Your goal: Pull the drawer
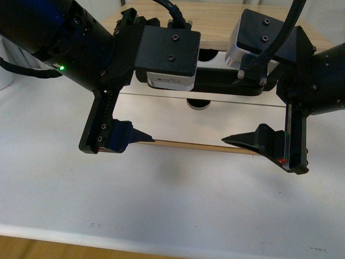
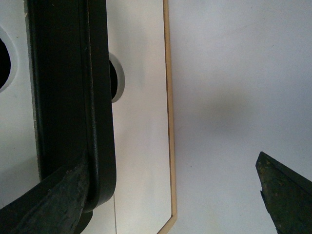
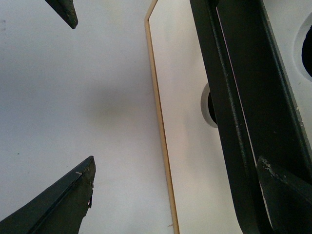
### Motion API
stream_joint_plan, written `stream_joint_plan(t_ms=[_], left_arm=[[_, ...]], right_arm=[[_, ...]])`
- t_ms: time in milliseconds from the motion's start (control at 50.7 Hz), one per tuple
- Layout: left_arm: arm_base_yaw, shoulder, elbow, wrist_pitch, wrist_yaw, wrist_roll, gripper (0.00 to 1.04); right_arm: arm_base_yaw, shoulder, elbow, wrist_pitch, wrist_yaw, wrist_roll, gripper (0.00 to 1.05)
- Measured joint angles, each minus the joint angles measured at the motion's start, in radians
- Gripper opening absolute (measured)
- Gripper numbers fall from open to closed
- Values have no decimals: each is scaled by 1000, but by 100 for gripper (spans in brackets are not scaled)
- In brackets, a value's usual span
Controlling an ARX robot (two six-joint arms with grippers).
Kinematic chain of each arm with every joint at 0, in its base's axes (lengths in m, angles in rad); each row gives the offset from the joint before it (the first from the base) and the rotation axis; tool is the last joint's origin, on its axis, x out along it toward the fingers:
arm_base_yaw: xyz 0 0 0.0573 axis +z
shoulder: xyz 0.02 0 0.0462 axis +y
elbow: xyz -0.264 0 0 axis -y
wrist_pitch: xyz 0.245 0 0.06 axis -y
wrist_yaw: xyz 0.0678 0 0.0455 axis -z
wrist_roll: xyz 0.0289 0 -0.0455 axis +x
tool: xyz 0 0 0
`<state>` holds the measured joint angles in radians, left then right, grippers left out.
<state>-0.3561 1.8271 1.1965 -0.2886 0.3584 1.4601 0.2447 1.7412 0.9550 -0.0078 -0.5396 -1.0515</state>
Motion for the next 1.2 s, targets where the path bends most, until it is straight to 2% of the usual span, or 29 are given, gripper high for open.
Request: stream_joint_plan(t_ms=[394, 1203], left_arm=[[-3, -7, 0, -34, 0, 6, 99], [-51, -137, -43, -299, -58, 23, 99]], right_arm=[[0, -3, 25, -97, -31, -31, 96], [19, -136, -19, -408, -89, -117, 96]])
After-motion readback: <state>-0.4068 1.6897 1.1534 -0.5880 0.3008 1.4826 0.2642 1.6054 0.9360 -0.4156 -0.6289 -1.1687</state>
